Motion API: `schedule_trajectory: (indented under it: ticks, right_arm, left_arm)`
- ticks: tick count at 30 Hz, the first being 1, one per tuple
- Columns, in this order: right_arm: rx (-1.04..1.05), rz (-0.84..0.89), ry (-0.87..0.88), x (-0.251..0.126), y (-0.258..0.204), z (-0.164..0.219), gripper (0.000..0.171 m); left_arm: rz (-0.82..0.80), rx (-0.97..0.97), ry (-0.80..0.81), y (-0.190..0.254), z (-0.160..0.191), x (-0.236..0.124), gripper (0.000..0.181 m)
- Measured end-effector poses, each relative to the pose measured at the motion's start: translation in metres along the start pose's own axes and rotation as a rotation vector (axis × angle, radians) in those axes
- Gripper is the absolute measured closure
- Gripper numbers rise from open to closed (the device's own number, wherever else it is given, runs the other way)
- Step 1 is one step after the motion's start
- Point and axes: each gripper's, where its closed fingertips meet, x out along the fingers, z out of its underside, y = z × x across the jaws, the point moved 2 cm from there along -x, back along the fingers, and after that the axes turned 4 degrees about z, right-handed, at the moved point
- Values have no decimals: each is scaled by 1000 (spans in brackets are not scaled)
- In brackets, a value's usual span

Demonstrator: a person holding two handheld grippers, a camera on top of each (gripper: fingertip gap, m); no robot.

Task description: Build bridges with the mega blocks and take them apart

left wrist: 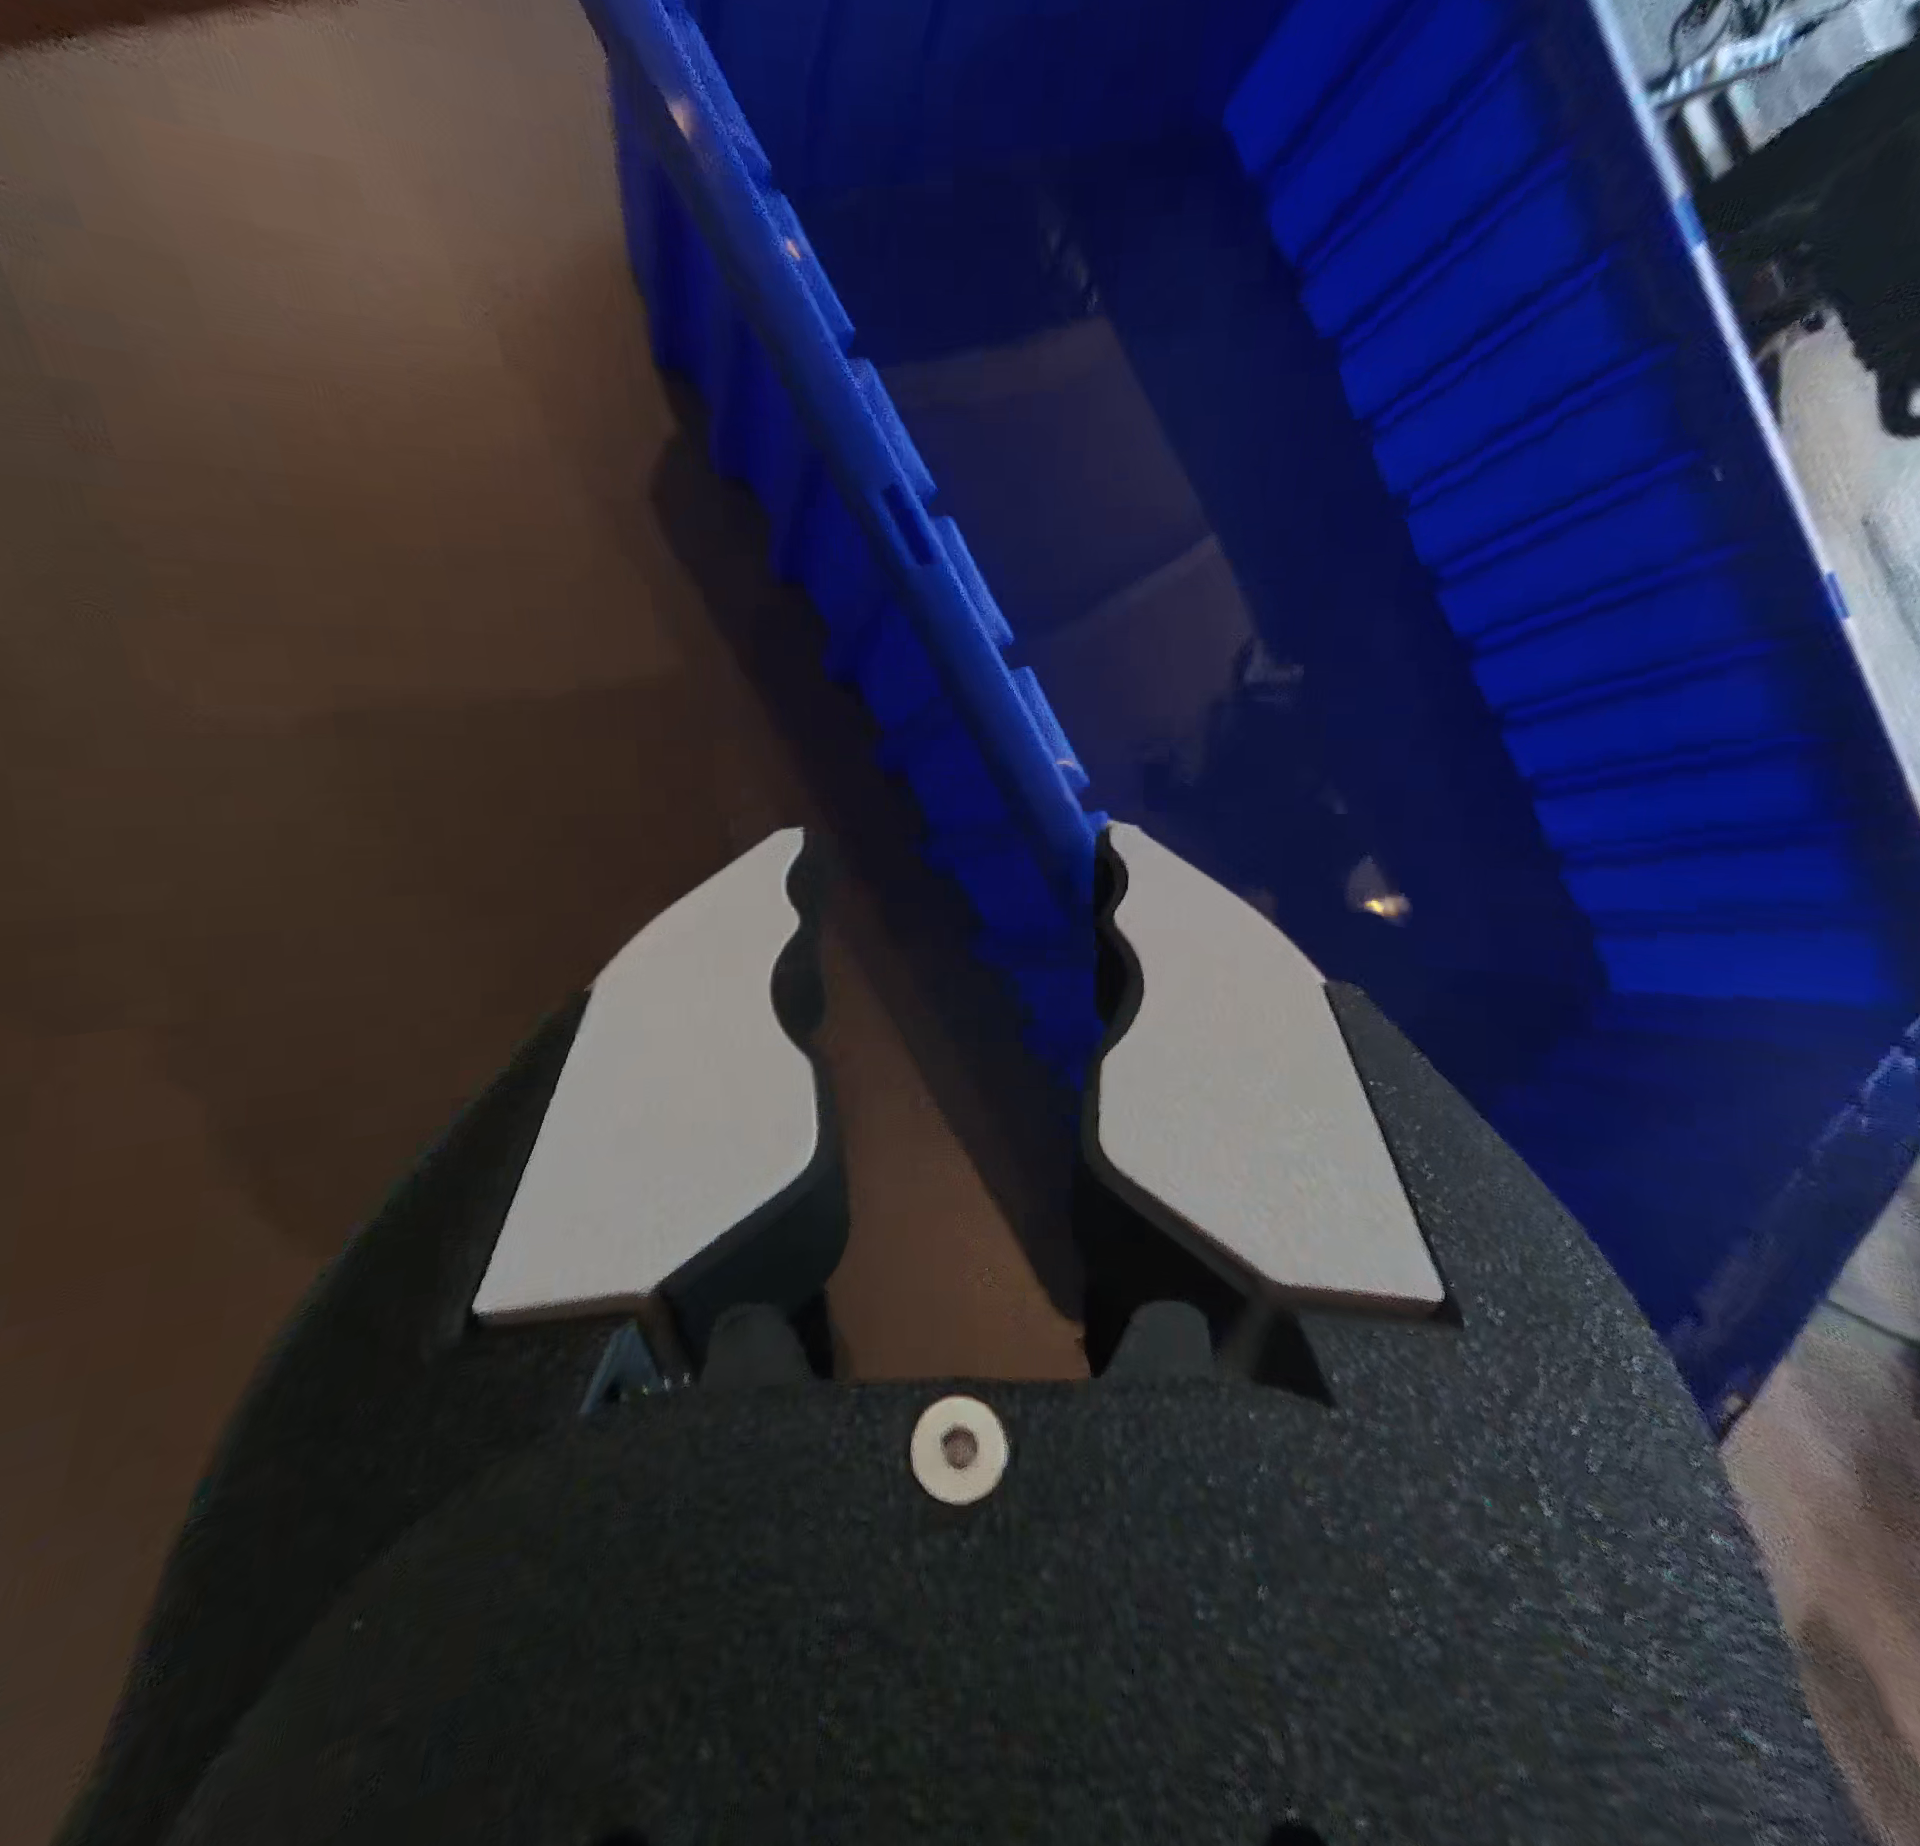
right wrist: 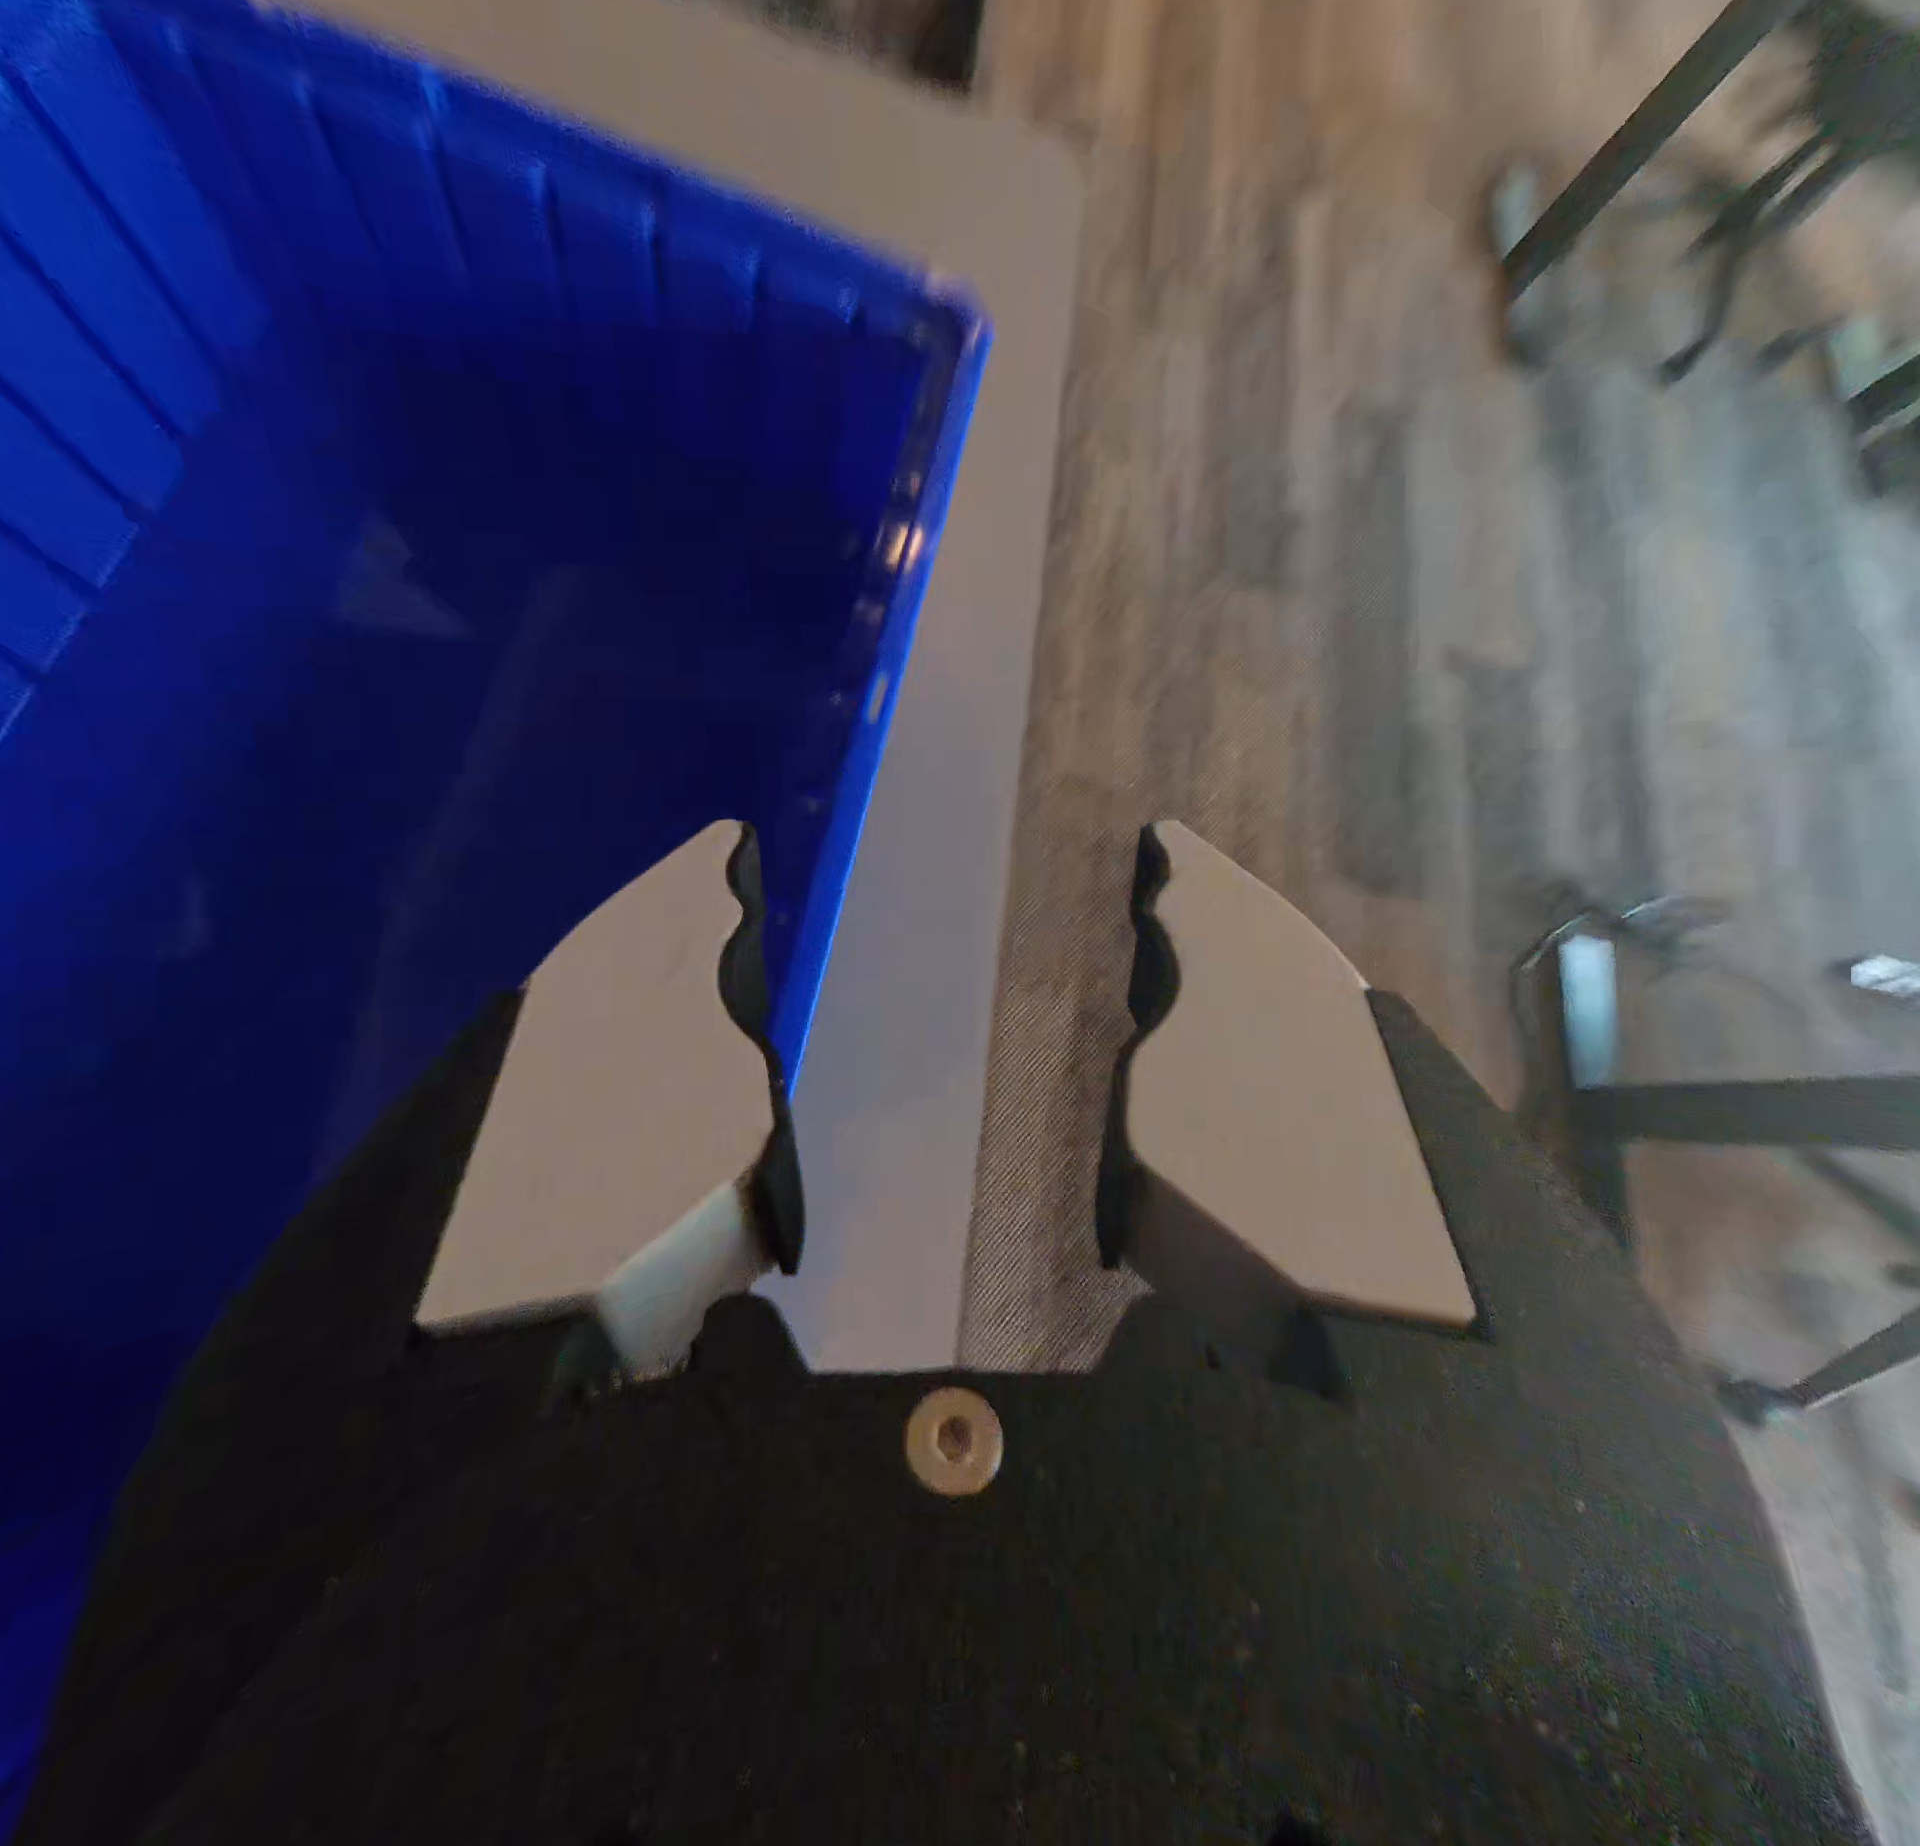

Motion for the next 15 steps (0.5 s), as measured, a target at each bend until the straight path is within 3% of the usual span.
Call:
schedule_trajectory:
  ticks: [7, 11, 15]
  right_arm:
    - [-165, 274, 403, -86, -15, -56, 83]
    - [-82, 273, 612, -117, -38, -79, 75]
    - [-46, 232, 857, -156, -69, -104, 77]
  left_arm:
    - [-110, 196, 457, -23, -31, -85, 119]
    - [-159, 311, 829, -30, -44, -158, 88]
    - [-135, 489, 1227, -21, -42, -244, 37]
